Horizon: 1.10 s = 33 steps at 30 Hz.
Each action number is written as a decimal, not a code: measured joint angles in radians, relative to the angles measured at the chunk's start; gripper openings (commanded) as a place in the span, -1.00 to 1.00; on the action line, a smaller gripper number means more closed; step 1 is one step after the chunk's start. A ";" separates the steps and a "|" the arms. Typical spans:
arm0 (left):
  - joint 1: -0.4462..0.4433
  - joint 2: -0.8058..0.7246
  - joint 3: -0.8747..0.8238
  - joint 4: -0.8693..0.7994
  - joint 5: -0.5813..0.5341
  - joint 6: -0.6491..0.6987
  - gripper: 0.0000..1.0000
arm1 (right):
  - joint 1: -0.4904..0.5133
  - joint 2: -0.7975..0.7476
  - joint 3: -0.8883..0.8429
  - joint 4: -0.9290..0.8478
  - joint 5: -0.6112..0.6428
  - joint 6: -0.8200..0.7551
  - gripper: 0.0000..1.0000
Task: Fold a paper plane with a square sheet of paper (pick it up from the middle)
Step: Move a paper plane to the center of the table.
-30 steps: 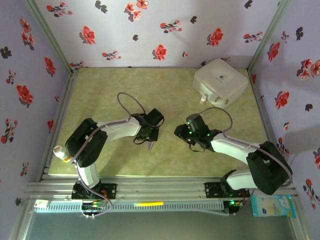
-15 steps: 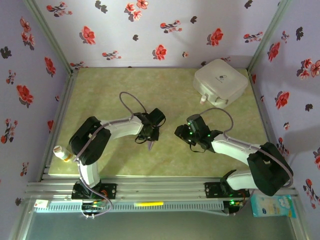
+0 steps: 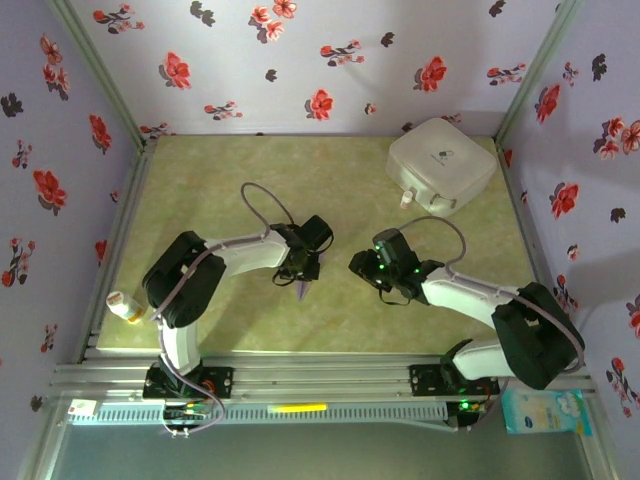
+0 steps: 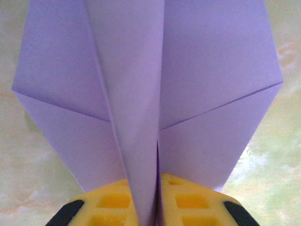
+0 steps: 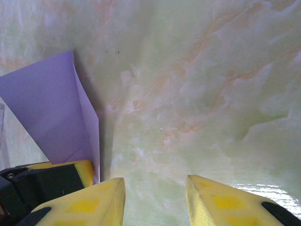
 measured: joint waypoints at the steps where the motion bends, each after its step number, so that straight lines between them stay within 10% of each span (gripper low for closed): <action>1: 0.000 0.003 0.004 -0.001 -0.003 -0.010 -0.65 | 0.000 0.000 0.000 0.002 0.000 0.000 -0.23; 33: -0.021 0.106 0.153 -0.081 -0.096 -0.122 -0.33 | -0.033 -0.074 0.000 -0.034 -0.003 -0.020 -0.22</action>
